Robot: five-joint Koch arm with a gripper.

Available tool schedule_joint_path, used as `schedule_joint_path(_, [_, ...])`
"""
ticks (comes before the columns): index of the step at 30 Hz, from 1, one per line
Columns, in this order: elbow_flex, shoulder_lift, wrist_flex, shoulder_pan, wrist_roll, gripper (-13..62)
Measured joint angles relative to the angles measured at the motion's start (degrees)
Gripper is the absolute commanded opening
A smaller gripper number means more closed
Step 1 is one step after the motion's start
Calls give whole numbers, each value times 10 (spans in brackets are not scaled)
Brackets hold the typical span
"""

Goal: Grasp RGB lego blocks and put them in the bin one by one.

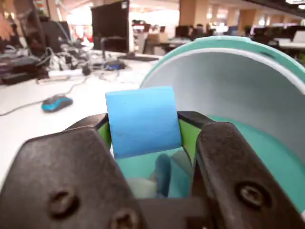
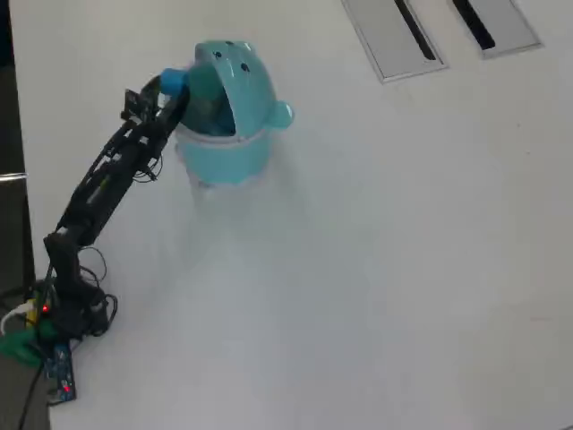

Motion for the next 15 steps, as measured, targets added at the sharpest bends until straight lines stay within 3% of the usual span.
schedule_joint_path(6, [-38, -53, -52, 39, -2, 169])
schedule_joint_path(12, [-39, -63, -57, 42, -4, 251])
schedule_joint_path(15, [-38, -63, -72, 42, -17, 255])
